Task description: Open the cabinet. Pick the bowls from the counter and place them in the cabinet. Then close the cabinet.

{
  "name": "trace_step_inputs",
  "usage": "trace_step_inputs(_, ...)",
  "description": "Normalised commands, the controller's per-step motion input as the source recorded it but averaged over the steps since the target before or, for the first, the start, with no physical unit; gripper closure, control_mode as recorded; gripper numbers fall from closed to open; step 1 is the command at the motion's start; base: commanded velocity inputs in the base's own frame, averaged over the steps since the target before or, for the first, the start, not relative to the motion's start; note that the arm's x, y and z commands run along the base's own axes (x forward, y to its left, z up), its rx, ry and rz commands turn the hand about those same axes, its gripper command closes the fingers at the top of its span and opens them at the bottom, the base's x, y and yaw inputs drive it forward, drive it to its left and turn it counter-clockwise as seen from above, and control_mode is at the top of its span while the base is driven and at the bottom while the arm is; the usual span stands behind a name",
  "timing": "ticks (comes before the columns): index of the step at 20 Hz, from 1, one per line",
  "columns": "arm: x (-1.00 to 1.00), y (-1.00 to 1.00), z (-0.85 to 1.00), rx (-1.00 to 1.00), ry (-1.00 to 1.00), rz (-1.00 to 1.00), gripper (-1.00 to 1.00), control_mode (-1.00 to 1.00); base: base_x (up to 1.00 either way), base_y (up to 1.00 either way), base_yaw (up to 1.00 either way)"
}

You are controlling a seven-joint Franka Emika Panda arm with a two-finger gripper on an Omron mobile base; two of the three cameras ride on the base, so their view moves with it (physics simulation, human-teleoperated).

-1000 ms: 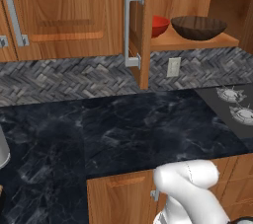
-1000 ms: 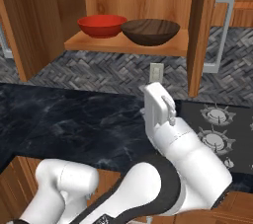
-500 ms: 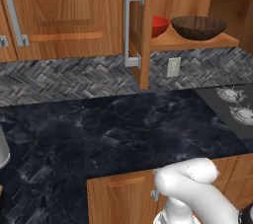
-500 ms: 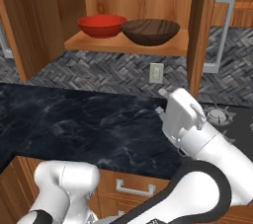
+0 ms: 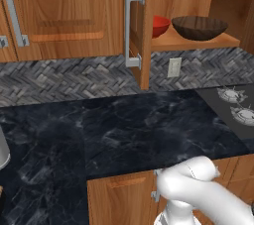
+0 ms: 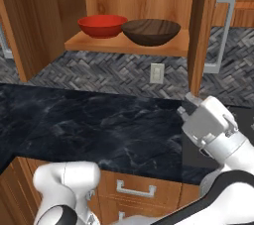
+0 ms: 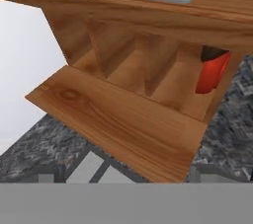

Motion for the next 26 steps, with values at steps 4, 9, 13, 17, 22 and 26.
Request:
trace_step_inputs(4,0.05,-0.49,0.00,0.10,0.09,0.00,-1.00,-1.00,0.00,0.00,0.00)
trace_step_inputs(9,0.12,-0.27,0.00,0.08,0.19,0.09,-1.00,-1.00,0.00,0.00,0.00)
trace_step_inputs(13,0.32,-0.21,0.00,0.07,0.24,0.06,-1.00,-1.00,0.00,0.00,0.00)
trace_step_inputs(17,0.49,-0.03,-0.08,0.01,0.21,0.07,-1.00,-1.00,0.00,0.00,0.00)
trace_step_inputs(22,0.42,0.00,-0.18,0.00,0.07,0.08,-1.00,-1.00,0.00,0.00,0.00)
trace_step_inputs(26,0.15,-0.09,-0.09,0.00,0.00,0.11,-1.00,-1.00,0.00,0.00,0.00)
